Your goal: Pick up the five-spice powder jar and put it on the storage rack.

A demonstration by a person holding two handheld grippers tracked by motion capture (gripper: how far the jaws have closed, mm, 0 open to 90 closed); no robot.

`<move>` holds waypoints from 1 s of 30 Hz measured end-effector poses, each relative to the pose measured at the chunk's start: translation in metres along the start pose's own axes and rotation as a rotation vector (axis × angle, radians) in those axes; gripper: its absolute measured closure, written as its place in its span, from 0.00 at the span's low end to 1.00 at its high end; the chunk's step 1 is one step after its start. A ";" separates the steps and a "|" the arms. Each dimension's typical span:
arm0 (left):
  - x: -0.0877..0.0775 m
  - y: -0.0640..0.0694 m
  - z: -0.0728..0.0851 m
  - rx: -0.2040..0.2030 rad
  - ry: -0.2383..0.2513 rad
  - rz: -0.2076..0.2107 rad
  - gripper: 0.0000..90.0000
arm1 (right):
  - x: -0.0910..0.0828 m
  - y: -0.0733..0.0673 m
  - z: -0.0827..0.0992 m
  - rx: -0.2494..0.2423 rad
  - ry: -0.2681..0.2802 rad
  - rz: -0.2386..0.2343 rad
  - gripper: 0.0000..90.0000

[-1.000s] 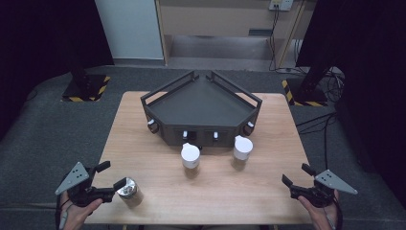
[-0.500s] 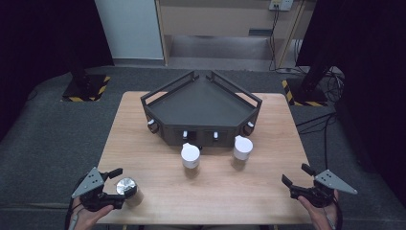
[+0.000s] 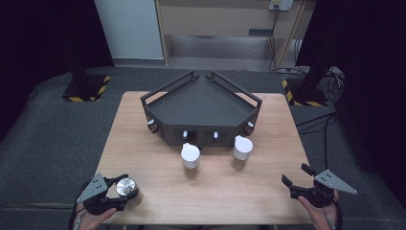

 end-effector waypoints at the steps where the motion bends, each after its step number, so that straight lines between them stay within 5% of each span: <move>1: 0.000 0.000 0.001 -0.003 0.005 0.002 0.37 | 0.000 0.000 0.000 0.000 0.000 0.001 0.10; 14: 0.004 0.002 -0.006 0.006 -0.004 0.001 0.38 | 0.000 0.000 0.000 -0.003 0.000 0.000 0.10; 30: 0.022 0.001 -0.049 0.034 -0.031 0.039 0.38 | 0.000 0.000 0.000 -0.009 0.000 -0.004 0.10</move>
Point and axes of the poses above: each handheld gripper's, and its own axes: x roughly forward along the jaws, z roughly out of its underside, y roughly to its right, the point moved 8 cm from there along x, roughly forward along the jaws, and after that the axes turned 8 degrees about -y, right-handed, at the moved point
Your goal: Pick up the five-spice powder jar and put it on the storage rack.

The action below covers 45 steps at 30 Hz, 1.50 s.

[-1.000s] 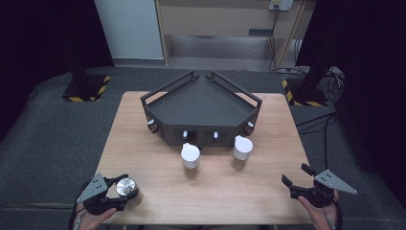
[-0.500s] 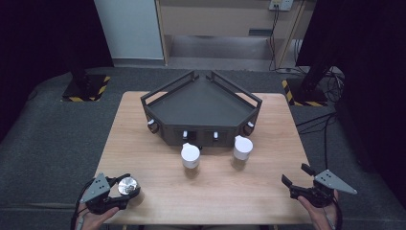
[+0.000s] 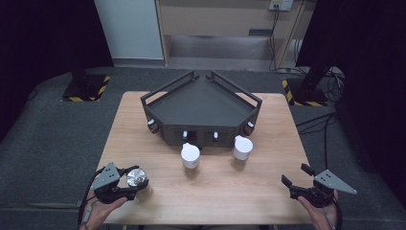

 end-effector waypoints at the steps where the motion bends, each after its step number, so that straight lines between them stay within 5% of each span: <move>1: 0.001 0.000 -0.003 0.001 -0.001 0.002 0.38 | 0.000 0.000 0.000 0.001 0.000 0.000 0.10; 16: 0.008 -0.012 -0.057 0.028 -0.004 0.030 0.38 | 0.001 0.000 0.000 0.000 -0.001 -0.003 0.10; 45: 0.030 -0.037 -0.151 -0.025 -0.017 -0.041 0.38 | 0.001 0.000 0.000 0.001 -0.003 -0.012 0.10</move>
Point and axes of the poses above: each handheld gripper's, and its own axes: x roughly forward along the jaws, z roughly out of its underside, y roughly to its right, the point moved 8 cm from there along x, roughly forward along the jaws, and after that the axes turned 8 degrees about -y, right-handed, at the moved point
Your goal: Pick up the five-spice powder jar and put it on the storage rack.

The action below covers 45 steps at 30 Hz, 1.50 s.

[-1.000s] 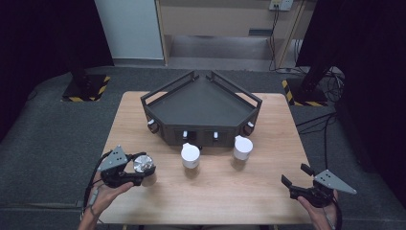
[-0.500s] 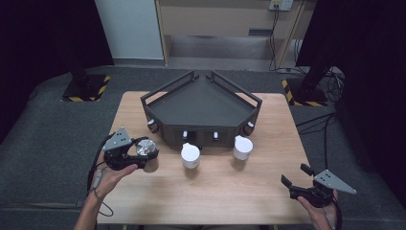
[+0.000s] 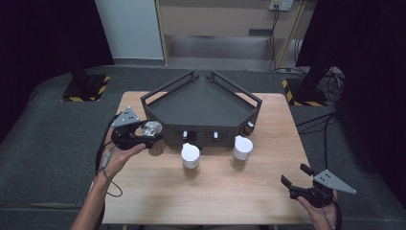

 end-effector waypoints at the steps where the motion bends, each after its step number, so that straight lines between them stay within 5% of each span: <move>1: 0.002 -0.002 -0.004 -0.001 -0.002 -0.003 0.38 | 0.000 0.000 0.000 0.000 0.000 0.000 0.10; 23: 0.044 -0.030 -0.057 -0.084 0.029 -0.096 0.38 | 0.000 0.001 0.000 0.005 -0.002 -0.008 0.10; 45: 0.089 -0.051 -0.070 -0.130 0.050 -0.199 0.38 | 0.000 0.002 0.001 0.012 -0.001 -0.009 0.10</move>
Point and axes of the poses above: each handheld gripper's, and its own axes: x roughly forward along the jaws, z roughly out of its underside, y roughly to its right, the point moved 8 cm from there along x, roughly forward along the jaws, and after that the axes turned 8 degrees about -y, right-handed, at the moved point
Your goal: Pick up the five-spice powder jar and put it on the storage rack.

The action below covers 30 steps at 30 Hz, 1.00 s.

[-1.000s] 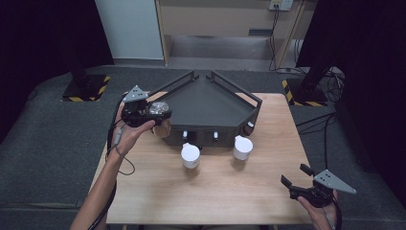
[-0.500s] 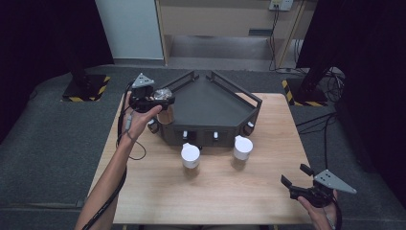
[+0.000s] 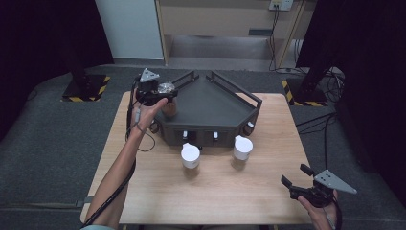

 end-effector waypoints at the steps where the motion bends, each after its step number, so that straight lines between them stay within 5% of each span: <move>1: 0.002 -0.001 0.000 -0.006 0.001 0.000 0.38 | 0.000 0.000 0.000 0.001 0.000 -0.001 0.10; 30: 0.025 -0.005 0.014 -0.059 0.020 -0.020 0.36 | 0.000 0.000 0.000 -0.002 -0.001 -0.008 0.10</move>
Point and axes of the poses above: each handheld gripper's, and its own axes: x roughly forward along the jaws, z roughly out of its underside, y roughly to its right, the point moved 8 cm from there along x, roughly forward along the jaws, and after that the axes turned 8 degrees about -y, right-handed, at the moved point
